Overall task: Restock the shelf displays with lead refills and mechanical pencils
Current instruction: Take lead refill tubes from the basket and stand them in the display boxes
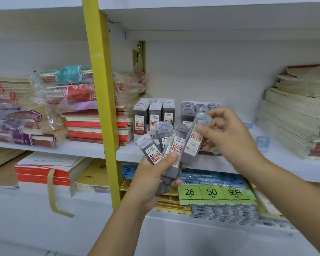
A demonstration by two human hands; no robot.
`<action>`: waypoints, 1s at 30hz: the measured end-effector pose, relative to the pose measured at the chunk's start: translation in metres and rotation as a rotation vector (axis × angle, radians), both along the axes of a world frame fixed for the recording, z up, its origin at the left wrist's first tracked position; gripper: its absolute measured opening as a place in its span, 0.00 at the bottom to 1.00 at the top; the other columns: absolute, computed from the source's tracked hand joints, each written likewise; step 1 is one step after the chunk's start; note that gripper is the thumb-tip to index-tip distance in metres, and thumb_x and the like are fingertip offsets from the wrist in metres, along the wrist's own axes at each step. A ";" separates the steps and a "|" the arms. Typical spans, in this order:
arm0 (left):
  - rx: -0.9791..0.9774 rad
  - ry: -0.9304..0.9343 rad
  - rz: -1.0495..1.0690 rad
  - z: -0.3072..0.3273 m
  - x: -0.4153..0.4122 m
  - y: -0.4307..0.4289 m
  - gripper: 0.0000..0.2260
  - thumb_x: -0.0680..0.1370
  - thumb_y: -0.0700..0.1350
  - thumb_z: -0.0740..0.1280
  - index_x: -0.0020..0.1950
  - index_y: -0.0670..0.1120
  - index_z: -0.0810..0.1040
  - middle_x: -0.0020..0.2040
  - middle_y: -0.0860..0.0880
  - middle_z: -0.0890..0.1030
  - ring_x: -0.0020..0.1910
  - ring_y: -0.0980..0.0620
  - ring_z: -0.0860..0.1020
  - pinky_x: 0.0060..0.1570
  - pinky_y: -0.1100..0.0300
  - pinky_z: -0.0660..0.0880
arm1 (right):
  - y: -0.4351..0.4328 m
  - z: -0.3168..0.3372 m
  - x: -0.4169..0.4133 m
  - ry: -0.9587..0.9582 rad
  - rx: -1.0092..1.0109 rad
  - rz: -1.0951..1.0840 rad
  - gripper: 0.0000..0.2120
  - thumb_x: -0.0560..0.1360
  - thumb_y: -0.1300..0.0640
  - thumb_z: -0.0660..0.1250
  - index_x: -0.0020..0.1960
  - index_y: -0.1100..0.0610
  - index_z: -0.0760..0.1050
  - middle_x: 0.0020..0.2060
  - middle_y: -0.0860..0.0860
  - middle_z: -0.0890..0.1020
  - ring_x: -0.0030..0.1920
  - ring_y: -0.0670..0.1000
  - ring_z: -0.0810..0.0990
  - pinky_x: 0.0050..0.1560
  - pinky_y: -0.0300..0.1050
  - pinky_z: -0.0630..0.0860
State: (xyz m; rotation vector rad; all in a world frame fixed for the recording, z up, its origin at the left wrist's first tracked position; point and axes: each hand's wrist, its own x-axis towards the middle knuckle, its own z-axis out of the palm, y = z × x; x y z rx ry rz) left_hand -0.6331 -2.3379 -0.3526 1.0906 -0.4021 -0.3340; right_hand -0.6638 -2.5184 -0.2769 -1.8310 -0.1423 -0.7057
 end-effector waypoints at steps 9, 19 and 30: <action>-0.012 0.009 0.041 0.000 0.004 0.002 0.23 0.68 0.50 0.75 0.62 0.47 0.79 0.49 0.43 0.87 0.42 0.51 0.85 0.29 0.62 0.78 | -0.036 0.052 0.014 -0.205 -0.308 -0.225 0.19 0.75 0.56 0.71 0.47 0.37 0.64 0.44 0.47 0.81 0.42 0.48 0.82 0.40 0.51 0.82; -0.024 0.024 0.044 0.002 0.004 0.004 0.23 0.68 0.51 0.75 0.61 0.49 0.79 0.49 0.42 0.87 0.43 0.50 0.85 0.29 0.61 0.79 | -0.039 0.021 0.038 -0.048 -0.740 -0.366 0.17 0.69 0.47 0.74 0.54 0.44 0.70 0.45 0.40 0.75 0.48 0.45 0.73 0.46 0.43 0.72; -0.007 -0.009 0.032 0.004 0.000 0.003 0.20 0.66 0.52 0.76 0.57 0.52 0.82 0.50 0.43 0.87 0.44 0.51 0.86 0.30 0.62 0.79 | -0.014 0.005 0.010 -0.132 -0.635 -0.322 0.14 0.74 0.44 0.65 0.57 0.48 0.77 0.44 0.41 0.74 0.44 0.42 0.73 0.44 0.33 0.69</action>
